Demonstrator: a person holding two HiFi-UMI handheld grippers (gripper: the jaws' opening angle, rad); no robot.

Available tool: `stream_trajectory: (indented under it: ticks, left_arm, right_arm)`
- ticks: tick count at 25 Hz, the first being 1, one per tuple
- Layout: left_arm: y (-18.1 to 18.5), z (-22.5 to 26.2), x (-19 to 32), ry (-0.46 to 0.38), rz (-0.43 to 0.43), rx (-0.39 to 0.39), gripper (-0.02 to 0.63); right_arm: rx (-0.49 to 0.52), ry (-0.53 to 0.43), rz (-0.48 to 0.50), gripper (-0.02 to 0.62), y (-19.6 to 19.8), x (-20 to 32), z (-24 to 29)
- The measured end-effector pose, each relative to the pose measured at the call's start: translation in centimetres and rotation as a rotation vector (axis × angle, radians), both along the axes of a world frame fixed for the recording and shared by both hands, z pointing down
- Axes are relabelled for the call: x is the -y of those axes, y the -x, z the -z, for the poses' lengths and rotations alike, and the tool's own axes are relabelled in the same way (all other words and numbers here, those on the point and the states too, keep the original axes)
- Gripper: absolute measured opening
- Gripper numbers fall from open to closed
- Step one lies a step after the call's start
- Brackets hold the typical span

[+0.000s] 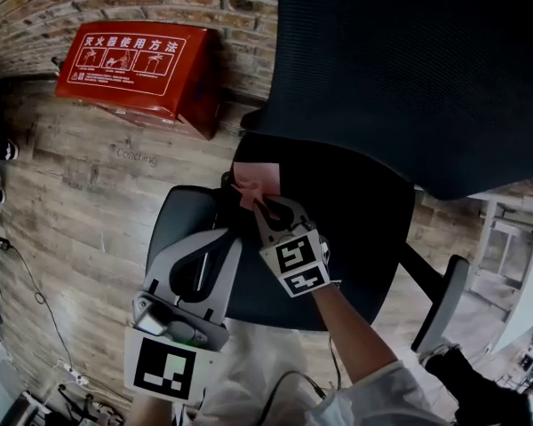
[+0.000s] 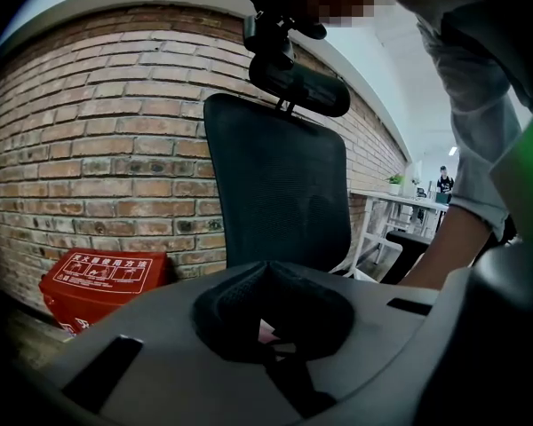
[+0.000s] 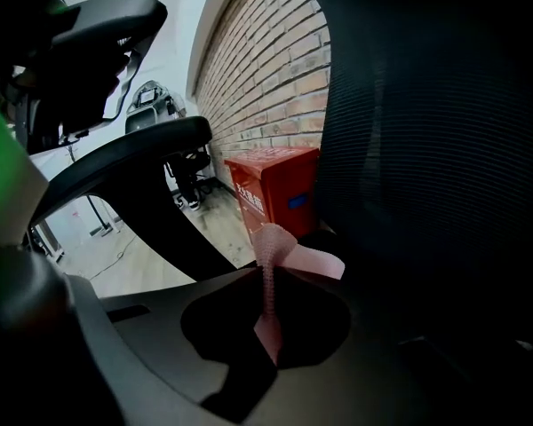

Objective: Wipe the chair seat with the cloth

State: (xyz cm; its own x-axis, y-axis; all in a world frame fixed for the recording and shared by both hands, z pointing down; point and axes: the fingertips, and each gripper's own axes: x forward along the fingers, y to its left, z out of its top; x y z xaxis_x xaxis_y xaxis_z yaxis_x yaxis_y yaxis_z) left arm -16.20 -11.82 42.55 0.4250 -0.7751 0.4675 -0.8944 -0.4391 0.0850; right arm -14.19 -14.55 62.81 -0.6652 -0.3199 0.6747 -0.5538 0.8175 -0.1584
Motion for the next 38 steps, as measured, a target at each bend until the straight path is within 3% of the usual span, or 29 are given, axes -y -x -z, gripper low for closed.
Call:
stream_trajectory:
  ticks: [10,23,30,38]
  left_arm:
    - [-2.7,-0.5,-0.4,-0.010,-0.058,0.002,0.018]
    - [-7.6,-1.4,-1.1,-0.014,-0.150,-0.002,0.018]
    - [-10.4,-2.1,-1.3,-0.037,-0.244,0.030,0.018]
    - [-12.5,-2.8,-1.5,-0.023,-0.265,0.020,0.018]
  right_arm:
    - [-0.057,-0.002,-0.128,0.052,-6.6,-0.2,-0.8]
    - [-0.154,-0.027,-0.360,0.052,-19.4,-0.9,-0.9]
    - [-0.194,-0.009,-0.575,0.052,-27.6,-2.1,-1.1]
    - [-0.248,-0.012,-0.816,0.052,-36.6,-4.5,-0.7]
